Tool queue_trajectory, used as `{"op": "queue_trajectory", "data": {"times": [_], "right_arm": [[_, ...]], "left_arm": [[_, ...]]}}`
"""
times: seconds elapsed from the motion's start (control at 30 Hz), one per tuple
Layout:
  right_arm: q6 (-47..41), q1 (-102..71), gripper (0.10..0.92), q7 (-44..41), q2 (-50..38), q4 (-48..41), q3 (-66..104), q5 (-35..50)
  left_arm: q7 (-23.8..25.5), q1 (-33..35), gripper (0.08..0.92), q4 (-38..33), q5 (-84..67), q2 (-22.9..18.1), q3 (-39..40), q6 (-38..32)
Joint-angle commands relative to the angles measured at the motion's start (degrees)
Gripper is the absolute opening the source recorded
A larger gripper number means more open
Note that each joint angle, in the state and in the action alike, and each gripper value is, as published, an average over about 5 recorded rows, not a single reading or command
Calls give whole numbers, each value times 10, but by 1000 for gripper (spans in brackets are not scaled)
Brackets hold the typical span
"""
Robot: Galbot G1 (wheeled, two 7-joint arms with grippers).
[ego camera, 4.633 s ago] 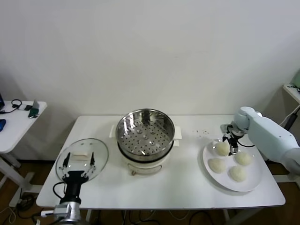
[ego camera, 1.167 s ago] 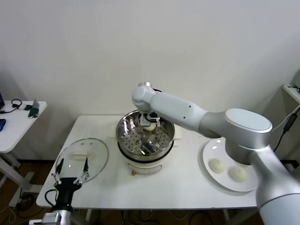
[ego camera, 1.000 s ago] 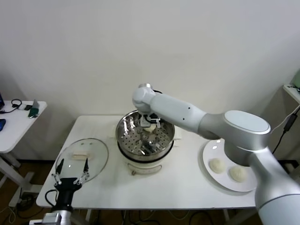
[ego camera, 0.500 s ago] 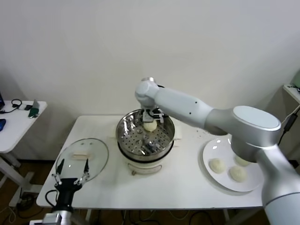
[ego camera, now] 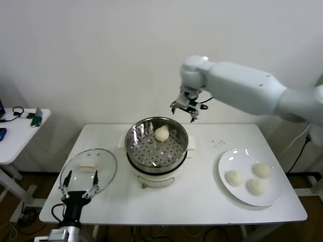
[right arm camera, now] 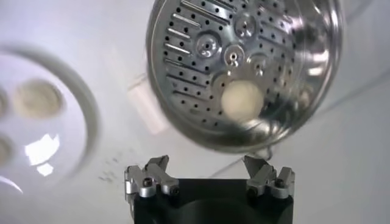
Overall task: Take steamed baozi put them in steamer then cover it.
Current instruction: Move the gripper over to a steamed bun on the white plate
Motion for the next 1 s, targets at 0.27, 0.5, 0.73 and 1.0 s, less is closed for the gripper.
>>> {"op": "queue_trajectory", "data": {"times": [0.27,0.5,0.73,1.0], "right_arm": [[-229,-40,823,99,-283,146,-88,178],[-216,-220,823,79,-307,100,35,74],[-198,-321,823,68,-277,44,122,27],[-191,-351,823,66,-235,2,143,18]], "left_arm": [[1,-3,823,-7,10,-4,5,6],[0,-2,823,-9,20,-6,8,9],[0,1,823,-6,26,-9,7,9],[0,3,823,-5,31,-13,4,9]]}}
